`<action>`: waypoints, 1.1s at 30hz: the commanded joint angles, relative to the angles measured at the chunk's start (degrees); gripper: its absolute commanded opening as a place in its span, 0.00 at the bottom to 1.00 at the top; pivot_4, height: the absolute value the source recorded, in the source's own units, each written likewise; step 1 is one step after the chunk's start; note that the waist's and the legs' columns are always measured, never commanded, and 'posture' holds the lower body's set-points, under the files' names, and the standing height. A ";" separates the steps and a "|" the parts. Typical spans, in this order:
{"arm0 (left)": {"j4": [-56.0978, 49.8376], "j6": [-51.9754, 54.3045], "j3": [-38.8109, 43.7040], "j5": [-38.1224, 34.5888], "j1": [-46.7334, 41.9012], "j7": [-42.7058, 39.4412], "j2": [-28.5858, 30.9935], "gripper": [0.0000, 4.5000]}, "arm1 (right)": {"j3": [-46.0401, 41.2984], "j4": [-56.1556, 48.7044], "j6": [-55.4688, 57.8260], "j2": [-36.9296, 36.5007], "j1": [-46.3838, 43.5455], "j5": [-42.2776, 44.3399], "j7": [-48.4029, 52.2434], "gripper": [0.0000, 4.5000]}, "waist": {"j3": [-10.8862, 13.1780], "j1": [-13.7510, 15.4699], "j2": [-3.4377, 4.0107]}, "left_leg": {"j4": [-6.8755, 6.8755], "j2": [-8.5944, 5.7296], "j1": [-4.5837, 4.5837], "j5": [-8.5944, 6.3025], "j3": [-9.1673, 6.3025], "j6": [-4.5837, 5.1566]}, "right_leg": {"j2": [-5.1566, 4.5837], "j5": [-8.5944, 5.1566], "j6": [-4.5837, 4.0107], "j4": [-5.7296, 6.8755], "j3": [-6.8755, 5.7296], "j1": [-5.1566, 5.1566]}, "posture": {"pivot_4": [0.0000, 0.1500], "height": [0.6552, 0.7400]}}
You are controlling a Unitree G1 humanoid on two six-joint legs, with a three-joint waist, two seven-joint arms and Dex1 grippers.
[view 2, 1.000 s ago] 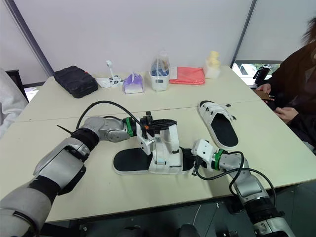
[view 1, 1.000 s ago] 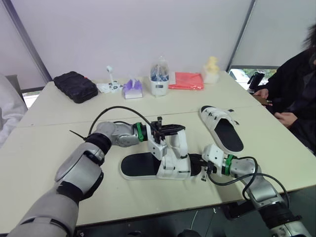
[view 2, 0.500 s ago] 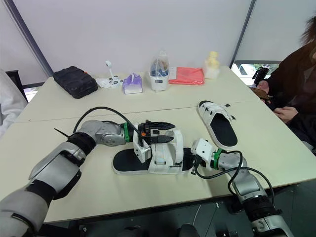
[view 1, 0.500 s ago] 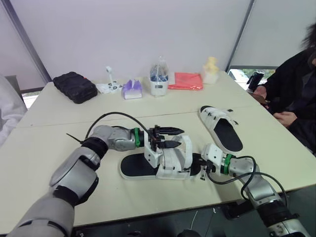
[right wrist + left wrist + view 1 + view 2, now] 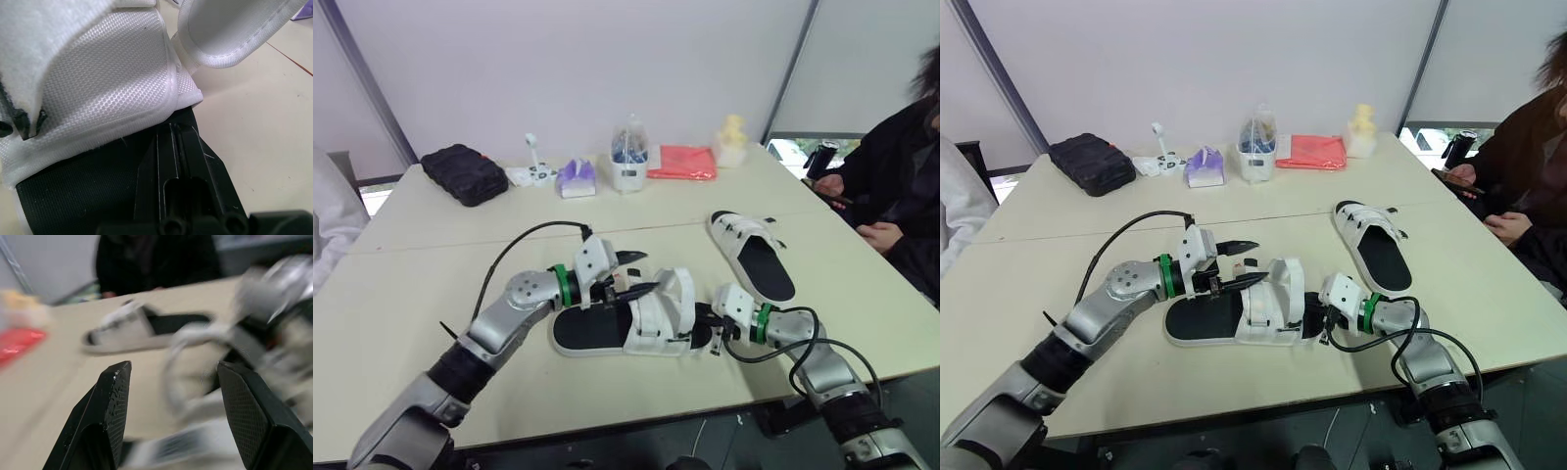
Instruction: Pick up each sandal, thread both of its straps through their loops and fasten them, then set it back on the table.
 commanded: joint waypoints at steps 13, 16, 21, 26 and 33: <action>-4.82 24.31 3.50 -1.15 1.21 0.12 -5.52 0.63 | 1.61 3.19 3.17 -0.75 3.24 -2.33 0.42 0.00 | -0.04 0.51 0.04 | -0.12 -0.03 0.51 -0.04 0.00 0.02 | -0.01 -0.06 0.01 -0.25 -0.01 0.41 | 1.00 1.00; -1.23 24.26 2.66 2.25 -0.62 -0.38 -9.17 0.63 | 1.68 3.31 3.10 -0.58 3.11 -2.46 0.27 0.00 | -0.04 0.50 0.03 | -0.12 -0.03 0.50 -0.04 0.00 0.02 | -0.02 -0.05 0.01 -0.27 -0.02 0.50 | 1.00 1.00; 4.76 24.76 2.08 5.48 -3.64 -1.70 -16.75 0.63 | 1.71 3.18 3.09 -0.31 2.95 -2.59 -0.24 0.00 | -0.04 0.38 0.03 | -0.14 -0.03 0.49 -0.04 0.00 0.02 | -0.02 -0.05 0.02 -0.35 -0.03 0.60 | 1.00 1.00; 6.58 24.23 0.10 9.69 -4.17 -4.47 -19.23 0.52 | 1.55 2.77 3.19 -0.40 3.21 -2.51 -0.72 0.00 | -0.04 0.30 0.04 | -0.17 -0.03 0.49 -0.06 -0.01 0.04 | -0.01 -0.05 0.03 -0.57 -0.05 0.70 | 1.00 1.00; 5.91 26.01 1.84 10.78 -3.22 -4.58 -21.55 0.01 | 1.50 2.48 3.37 -0.25 3.52 -2.50 -1.40 0.00 | -0.04 0.33 0.03 | -0.17 -0.02 0.54 -0.09 -0.03 0.08 | -0.02 -0.05 0.03 -0.72 -0.07 0.82 | 1.00 1.00</action>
